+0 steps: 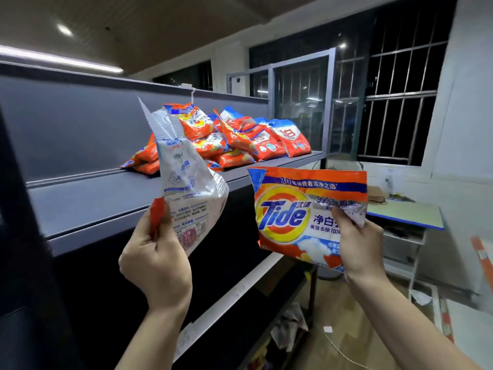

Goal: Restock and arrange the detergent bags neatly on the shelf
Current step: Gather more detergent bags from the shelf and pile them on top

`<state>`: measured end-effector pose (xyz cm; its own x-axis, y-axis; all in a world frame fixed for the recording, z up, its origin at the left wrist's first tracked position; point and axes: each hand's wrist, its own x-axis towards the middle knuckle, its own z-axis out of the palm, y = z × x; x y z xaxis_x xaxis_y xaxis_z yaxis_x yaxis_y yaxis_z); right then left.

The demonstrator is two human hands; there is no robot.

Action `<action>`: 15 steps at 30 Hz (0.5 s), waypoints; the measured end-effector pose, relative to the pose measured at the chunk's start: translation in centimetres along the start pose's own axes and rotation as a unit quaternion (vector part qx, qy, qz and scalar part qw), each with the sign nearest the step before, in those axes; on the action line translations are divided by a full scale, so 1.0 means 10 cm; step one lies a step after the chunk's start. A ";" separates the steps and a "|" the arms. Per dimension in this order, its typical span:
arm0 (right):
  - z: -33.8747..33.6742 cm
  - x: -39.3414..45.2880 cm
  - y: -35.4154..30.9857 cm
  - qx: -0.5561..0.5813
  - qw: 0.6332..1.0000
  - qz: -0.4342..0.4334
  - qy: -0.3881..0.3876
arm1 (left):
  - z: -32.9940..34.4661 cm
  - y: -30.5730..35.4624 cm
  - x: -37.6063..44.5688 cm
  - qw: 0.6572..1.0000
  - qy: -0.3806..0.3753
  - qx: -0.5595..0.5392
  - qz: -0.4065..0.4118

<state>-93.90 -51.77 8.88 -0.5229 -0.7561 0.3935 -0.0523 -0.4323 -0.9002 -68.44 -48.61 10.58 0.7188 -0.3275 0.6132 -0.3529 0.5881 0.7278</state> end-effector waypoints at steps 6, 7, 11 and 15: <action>0.20 0.81 0.20 0.026 0.999 -0.018 -0.005 | 0.83 -0.26 0.22 0.999 0.028 -0.037 0.017; 0.25 0.95 0.21 0.032 0.999 -0.023 -0.011 | 0.98 -0.30 0.26 0.999 0.031 -0.039 0.020; 0.43 1.54 0.25 0.038 0.998 -0.047 -0.026 | 1.59 -0.42 0.48 0.997 0.047 -0.047 0.024; 0.56 2.02 0.31 0.044 0.996 -0.076 -0.015 | 2.04 -0.49 0.65 0.996 0.078 -0.020 0.034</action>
<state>-99.87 -71.12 15.11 -0.4889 -0.6920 0.5311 -0.0532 -0.5840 -0.8100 -74.23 -68.68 17.30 0.7800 -0.1693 0.6025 -0.3813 0.6347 0.6721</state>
